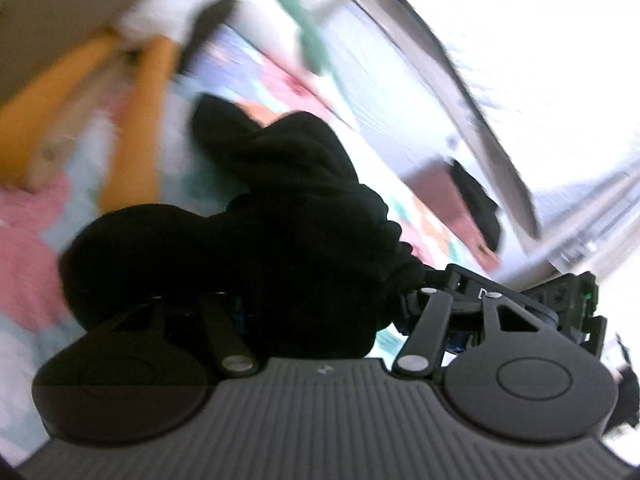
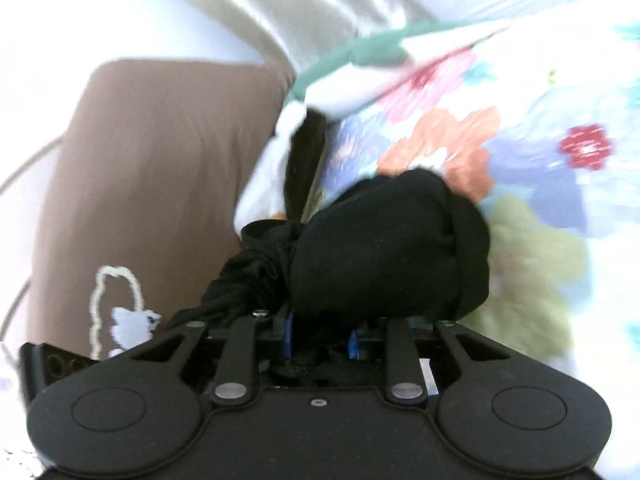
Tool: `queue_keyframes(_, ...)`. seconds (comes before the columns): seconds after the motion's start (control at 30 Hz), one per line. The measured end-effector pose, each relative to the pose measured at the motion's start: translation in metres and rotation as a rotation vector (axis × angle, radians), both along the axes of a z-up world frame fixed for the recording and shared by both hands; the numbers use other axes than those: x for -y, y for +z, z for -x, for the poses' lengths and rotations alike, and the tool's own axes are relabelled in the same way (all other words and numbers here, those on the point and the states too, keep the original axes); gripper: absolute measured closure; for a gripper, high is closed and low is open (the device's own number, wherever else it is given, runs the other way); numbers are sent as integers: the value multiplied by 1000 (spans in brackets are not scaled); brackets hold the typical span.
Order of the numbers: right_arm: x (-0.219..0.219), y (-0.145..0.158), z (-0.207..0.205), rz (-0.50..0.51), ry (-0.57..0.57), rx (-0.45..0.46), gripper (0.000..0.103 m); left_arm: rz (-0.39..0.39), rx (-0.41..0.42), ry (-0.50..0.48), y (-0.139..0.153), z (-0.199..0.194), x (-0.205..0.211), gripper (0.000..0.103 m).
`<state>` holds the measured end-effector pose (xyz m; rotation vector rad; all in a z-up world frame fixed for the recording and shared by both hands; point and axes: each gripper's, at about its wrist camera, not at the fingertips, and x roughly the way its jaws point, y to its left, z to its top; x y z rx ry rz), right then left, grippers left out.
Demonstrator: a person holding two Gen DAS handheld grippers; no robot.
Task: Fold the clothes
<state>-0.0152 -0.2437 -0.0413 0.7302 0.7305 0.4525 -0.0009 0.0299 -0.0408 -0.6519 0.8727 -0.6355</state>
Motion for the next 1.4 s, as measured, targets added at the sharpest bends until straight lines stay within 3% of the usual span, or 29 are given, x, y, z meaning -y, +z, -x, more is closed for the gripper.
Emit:
queue_keyframes(0.1,23,16,37,66,-48,33,74,16,7,-105,6,9,27,45)
queue_keyframes(0.23,53,37,104,208,-95,87,74,-32,53,-255,21,31,74,45)
queue_keyframes(0.53,126,48,232,249,-246,77,75,-117,185,-554,47,109,163,48)
queue_keyframes(0.67,148,47,264,308,-293,87,76,-199,272,-570,64,156,202,48)
queue_keyframes(0.83,196,67,302,256,-400,145,78,-214,318,-615,91,171,253,51)
queue_keyframes(1.0,222,112,341,365,-427,162,78,-309,343,-710,143,193,307,54)
queue_keyframes(1.13,251,160,375,377,-445,178,80,-414,385,-791,196,224,349,56)
queue_keyframes(1.23,273,201,399,401,-457,202,81,-439,387,-838,224,247,380,59)
queue_keyframes(1.4,303,251,419,444,-485,179,84,-502,528,-847,266,289,425,61)
